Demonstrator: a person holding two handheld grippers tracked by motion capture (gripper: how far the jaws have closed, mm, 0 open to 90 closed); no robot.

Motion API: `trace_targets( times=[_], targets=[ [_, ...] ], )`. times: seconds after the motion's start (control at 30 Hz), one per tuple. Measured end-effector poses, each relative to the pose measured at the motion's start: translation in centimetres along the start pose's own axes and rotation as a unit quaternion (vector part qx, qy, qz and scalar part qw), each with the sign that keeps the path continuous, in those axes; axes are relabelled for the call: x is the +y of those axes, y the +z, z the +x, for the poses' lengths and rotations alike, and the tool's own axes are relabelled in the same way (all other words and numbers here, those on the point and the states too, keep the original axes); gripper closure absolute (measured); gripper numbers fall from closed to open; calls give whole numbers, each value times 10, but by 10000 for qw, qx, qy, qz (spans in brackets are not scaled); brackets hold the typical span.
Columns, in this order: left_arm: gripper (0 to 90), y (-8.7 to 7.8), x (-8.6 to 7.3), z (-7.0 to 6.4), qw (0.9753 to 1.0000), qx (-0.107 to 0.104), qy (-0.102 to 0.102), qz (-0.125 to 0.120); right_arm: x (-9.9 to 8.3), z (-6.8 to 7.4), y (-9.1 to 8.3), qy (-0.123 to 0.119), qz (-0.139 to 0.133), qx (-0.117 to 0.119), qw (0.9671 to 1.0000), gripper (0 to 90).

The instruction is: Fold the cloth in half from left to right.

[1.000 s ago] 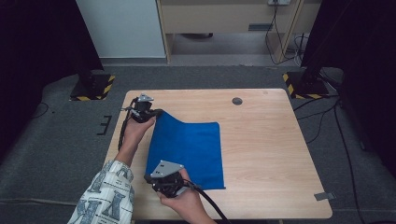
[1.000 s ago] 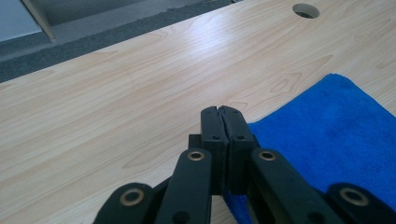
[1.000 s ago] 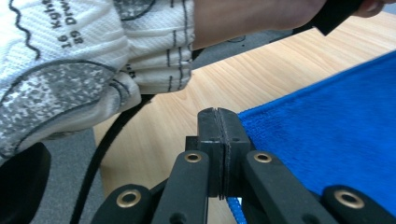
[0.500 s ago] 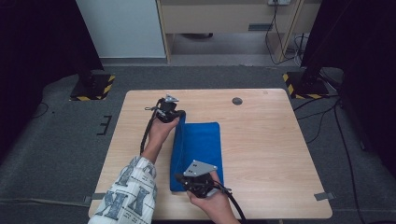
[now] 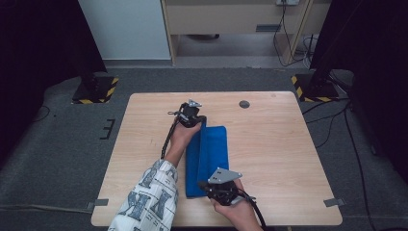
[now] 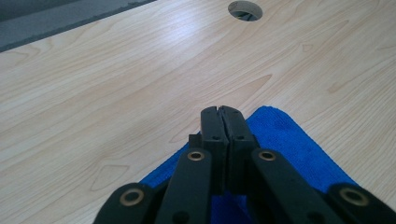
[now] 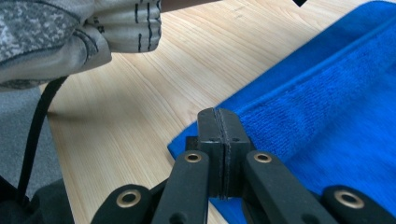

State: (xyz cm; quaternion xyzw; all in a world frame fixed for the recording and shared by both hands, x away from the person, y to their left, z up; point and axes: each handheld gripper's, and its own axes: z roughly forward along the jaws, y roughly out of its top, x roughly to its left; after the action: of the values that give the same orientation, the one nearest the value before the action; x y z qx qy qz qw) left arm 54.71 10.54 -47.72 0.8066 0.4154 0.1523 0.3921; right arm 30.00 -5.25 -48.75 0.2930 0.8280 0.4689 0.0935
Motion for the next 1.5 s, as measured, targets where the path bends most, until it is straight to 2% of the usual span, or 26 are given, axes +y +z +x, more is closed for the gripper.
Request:
trace_targets(
  times=[0.23, 0.57, 0.7, 0.9, 1.37, 1.5],
  targets=[
    [886, 10, 1, -9, 10000, -75, 30, 39, -7, -6, -10, 37, 36, -80, 10000, 896],
    [886, 17, 4, -22, 9997, -200, 83, 63, -9, -6, -19, -2, 53, -91, 9999, 897],
    [886, 23, 4, -27, 9997, -184, 120, 101, -12, -8, -23, -12, 80, -137, 9999, 896],
    [886, 31, 3, -32, 9996, -223, 107, 135, -19, -14, -24, 76, 119, -178, 9997, 896],
    [885, 39, 3, -37, 9995, -232, 98, 195, -30, -22, -32, 125, 229, -246, 9994, 895],
    [878, 43, 1, -38, 9994, -293, 70, 197, -32, -24, -32, 151, 239, -266, 9992, 893]
  ],
)
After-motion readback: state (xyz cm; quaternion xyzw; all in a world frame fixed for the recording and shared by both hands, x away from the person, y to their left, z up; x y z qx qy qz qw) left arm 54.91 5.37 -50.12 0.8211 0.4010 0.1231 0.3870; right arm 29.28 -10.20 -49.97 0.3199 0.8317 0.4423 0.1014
